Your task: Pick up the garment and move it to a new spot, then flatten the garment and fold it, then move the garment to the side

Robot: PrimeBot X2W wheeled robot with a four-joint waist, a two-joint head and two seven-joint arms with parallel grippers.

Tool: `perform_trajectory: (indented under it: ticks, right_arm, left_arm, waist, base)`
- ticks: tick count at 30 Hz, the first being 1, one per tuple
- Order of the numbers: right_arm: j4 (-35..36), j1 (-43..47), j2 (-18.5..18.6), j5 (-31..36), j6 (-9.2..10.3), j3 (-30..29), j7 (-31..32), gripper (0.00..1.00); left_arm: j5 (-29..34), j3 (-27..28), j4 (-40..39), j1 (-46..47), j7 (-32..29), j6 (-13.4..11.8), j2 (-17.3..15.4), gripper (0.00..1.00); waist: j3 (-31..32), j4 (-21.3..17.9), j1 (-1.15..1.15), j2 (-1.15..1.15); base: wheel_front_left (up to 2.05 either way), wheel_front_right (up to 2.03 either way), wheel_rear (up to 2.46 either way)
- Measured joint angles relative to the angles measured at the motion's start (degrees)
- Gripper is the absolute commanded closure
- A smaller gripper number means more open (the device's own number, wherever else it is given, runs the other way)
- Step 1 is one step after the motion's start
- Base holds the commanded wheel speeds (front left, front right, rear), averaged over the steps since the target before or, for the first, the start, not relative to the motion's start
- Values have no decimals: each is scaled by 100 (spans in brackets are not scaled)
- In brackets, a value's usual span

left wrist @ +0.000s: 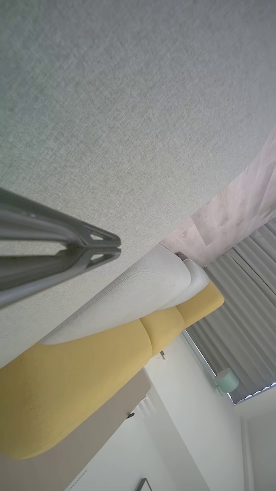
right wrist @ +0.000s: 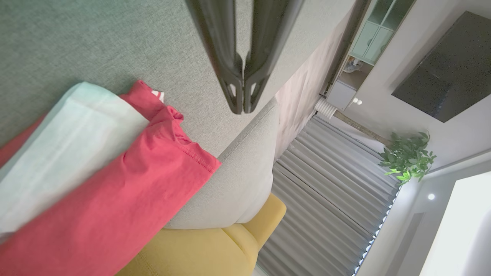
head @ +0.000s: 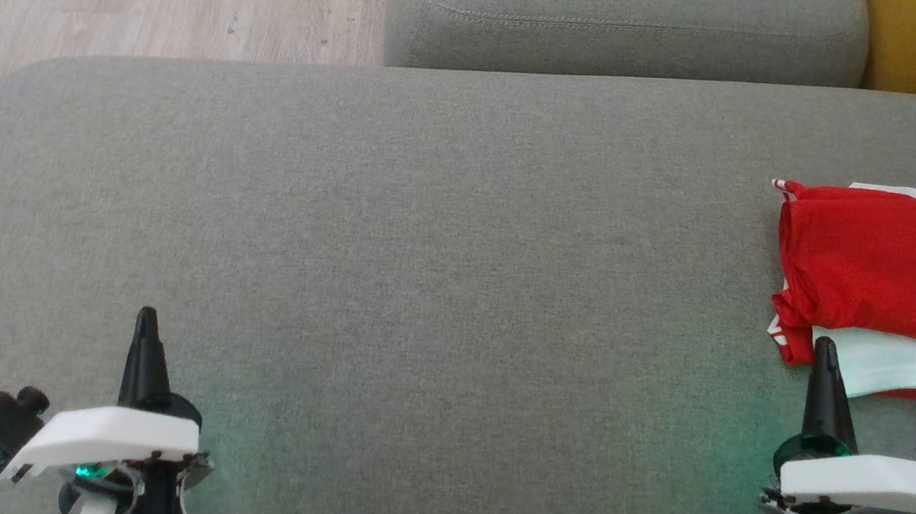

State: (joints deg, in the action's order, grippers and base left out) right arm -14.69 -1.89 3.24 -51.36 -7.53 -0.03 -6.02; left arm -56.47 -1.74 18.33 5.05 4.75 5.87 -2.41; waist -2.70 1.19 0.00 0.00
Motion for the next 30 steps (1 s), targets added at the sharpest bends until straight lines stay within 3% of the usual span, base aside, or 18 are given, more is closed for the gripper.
perform_trajectory:
  ticks: [30]
  right_arm:
    - [-43,-21,12,-1893,0,-231,463,100]
  left_arm:
    - [-1591,270,-93,-5,-476,29,0,100]
  waist:
    - [114,-54,0,0]
  base:
    - [0,0,0]
